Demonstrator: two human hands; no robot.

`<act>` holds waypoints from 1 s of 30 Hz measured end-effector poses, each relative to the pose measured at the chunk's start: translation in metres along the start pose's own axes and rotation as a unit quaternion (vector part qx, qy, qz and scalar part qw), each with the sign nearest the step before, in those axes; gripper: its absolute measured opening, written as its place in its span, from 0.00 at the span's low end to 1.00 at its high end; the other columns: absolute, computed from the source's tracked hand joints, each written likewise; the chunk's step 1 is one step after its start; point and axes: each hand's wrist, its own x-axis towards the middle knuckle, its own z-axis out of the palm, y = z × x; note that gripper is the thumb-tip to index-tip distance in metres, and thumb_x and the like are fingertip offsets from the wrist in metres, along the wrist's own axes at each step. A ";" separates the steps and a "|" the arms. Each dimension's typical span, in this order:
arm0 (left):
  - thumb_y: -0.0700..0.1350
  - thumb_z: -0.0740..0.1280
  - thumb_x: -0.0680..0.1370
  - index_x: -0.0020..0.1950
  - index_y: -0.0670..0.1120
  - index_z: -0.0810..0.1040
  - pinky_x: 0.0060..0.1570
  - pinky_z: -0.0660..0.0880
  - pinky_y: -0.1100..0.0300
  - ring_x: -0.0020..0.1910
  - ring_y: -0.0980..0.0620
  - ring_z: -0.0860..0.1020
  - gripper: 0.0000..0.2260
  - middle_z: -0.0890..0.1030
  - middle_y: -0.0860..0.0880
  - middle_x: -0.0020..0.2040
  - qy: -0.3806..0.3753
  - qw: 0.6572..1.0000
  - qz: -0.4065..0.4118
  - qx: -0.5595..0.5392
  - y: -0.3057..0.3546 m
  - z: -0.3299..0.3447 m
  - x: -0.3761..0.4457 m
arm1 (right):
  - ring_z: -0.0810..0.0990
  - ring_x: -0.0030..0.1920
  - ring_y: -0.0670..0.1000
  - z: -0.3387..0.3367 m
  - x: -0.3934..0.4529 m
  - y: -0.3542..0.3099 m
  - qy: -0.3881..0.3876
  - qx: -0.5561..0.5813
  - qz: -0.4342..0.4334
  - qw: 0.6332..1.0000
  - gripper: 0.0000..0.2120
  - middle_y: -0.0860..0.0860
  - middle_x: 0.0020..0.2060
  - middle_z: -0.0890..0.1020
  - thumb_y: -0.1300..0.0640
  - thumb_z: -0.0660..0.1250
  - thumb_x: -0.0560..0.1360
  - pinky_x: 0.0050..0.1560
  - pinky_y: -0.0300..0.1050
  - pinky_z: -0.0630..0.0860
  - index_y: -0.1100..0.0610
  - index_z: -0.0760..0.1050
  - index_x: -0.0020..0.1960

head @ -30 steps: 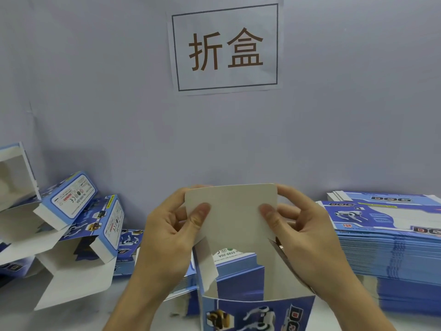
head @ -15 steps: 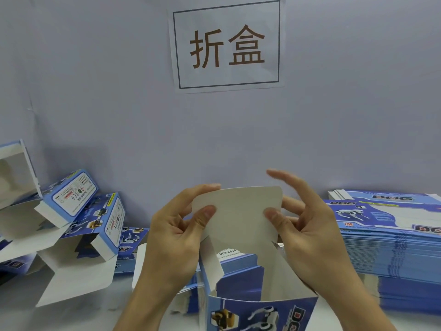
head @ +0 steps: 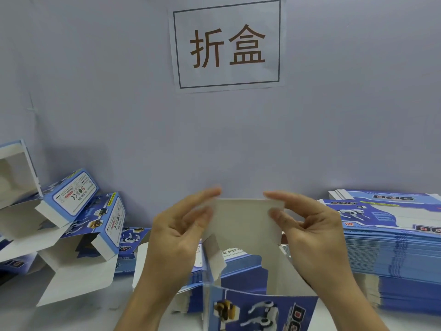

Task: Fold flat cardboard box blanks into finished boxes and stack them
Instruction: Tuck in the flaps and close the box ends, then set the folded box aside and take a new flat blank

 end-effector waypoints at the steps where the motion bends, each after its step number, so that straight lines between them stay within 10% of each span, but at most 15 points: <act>1: 0.56 0.74 0.73 0.69 0.65 0.74 0.60 0.78 0.56 0.65 0.56 0.78 0.25 0.80 0.58 0.64 -0.040 0.998 -0.042 -0.016 0.000 -0.003 0.000 | 0.71 0.30 0.54 -0.003 0.002 0.000 0.031 0.001 0.003 0.999 0.25 0.45 0.30 0.77 0.71 0.69 0.76 0.32 0.52 0.78 0.38 0.86 0.47; 4: 0.60 0.81 0.58 0.74 0.73 0.56 0.63 0.76 0.57 0.67 0.59 0.75 0.51 0.74 0.62 0.70 -0.254 0.940 -0.227 0.005 -0.001 -0.015 -0.003 | 0.73 0.35 0.51 -0.018 0.009 -0.003 0.125 0.041 0.018 0.991 0.25 0.48 0.34 0.73 0.69 0.70 0.75 0.40 0.49 0.79 0.37 0.84 0.52; 9: 0.56 0.79 0.67 0.70 0.68 0.63 0.69 0.71 0.53 0.64 0.60 0.76 0.37 0.76 0.65 0.64 -0.410 0.857 -0.275 0.145 0.002 -0.008 -0.006 | 0.82 0.39 0.51 -0.051 0.016 -0.007 0.062 0.219 0.085 0.970 0.18 0.49 0.43 0.85 0.58 0.59 0.81 0.35 0.47 0.80 0.43 0.80 0.63; 12: 0.59 0.80 0.64 0.63 0.67 0.71 0.61 0.77 0.58 0.56 0.65 0.79 0.31 0.79 0.66 0.58 -0.345 0.894 -0.244 0.151 0.006 -0.012 -0.002 | 0.84 0.54 0.61 -0.066 0.007 -0.009 0.053 0.248 0.111 0.961 0.21 0.61 0.54 0.85 0.55 0.49 0.84 0.49 0.61 0.82 0.48 0.70 0.73; 14: 0.61 0.81 0.59 0.61 0.59 0.75 0.55 0.81 0.53 0.53 0.57 0.83 0.33 0.82 0.57 0.58 -0.136 0.971 -0.182 0.076 0.011 -0.028 0.008 | 0.57 0.65 0.83 -0.088 -0.003 0.002 0.094 0.272 0.098 0.953 0.22 0.81 0.64 0.66 0.56 0.40 0.84 0.67 0.80 0.40 0.52 0.49 0.78; 15: 0.63 0.82 0.57 0.63 0.53 0.74 0.53 0.82 0.53 0.54 0.54 0.84 0.38 0.82 0.53 0.60 0.003 0.989 -0.147 0.011 0.010 -0.043 0.013 | 0.44 0.64 0.84 -0.094 -0.003 0.007 0.018 0.398 0.106 0.911 0.21 0.85 0.66 0.55 0.56 0.36 0.84 0.64 0.71 0.23 0.51 0.43 0.76; 16: 0.66 0.81 0.56 0.68 0.48 0.71 0.54 0.81 0.53 0.56 0.54 0.83 0.46 0.80 0.51 0.63 0.090 0.989 -0.116 -0.034 0.008 -0.060 0.018 | 0.44 0.64 0.84 -0.093 -0.002 0.011 0.019 0.392 0.104 0.914 0.21 0.85 0.66 0.55 0.57 0.36 0.84 0.65 0.69 0.23 0.51 0.44 0.76; 18: 0.74 0.76 0.52 0.73 0.43 0.65 0.63 0.73 0.51 0.62 0.57 0.76 0.59 0.76 0.53 0.66 0.119 0.986 -0.100 -0.066 0.005 -0.086 0.020 | 0.73 0.63 0.74 -0.084 0.005 0.007 0.166 0.067 0.039 0.983 0.22 0.71 0.59 0.79 0.60 0.44 0.83 0.66 0.72 0.67 0.53 0.62 0.75; 19: 0.75 0.76 0.51 0.75 0.45 0.64 0.66 0.70 0.51 0.65 0.58 0.75 0.60 0.75 0.55 0.68 0.107 0.984 -0.124 -0.075 0.002 -0.091 0.018 | 0.83 0.56 0.62 -0.072 0.009 0.012 0.082 0.062 0.020 0.994 0.22 0.60 0.52 0.85 0.62 0.48 0.82 0.53 0.58 0.82 0.50 0.73 0.68; 24: 0.66 0.69 0.66 0.68 0.63 0.70 0.60 0.67 0.75 0.71 0.58 0.69 0.31 0.70 0.69 0.67 -0.048 0.958 -0.181 0.217 -0.019 -0.054 0.004 | 0.86 0.43 0.50 -0.042 0.012 0.020 0.015 0.078 0.154 0.985 0.20 0.53 0.44 0.87 0.64 0.56 0.80 0.40 0.46 0.83 0.47 0.84 0.50; 27: 0.67 0.71 0.71 0.78 0.63 0.59 0.76 0.56 0.54 0.80 0.54 0.50 0.38 0.54 0.64 0.79 -0.261 0.850 -0.260 0.376 -0.040 -0.024 -0.006 | 0.85 0.45 0.54 -0.029 0.006 0.018 -0.037 -0.061 0.186 0.980 0.18 0.52 0.43 0.87 0.63 0.60 0.81 0.43 0.50 0.76 0.45 0.85 0.48; 30: 0.62 0.67 0.78 0.78 0.60 0.61 0.67 0.65 0.55 0.75 0.49 0.63 0.31 0.60 0.54 0.79 -0.277 0.788 -0.250 0.489 -0.051 -0.012 -0.010 | 0.85 0.45 0.52 -0.014 0.001 0.025 -0.105 -0.164 0.245 0.950 0.15 0.48 0.41 0.87 0.60 0.64 0.80 0.42 0.47 0.77 0.43 0.84 0.46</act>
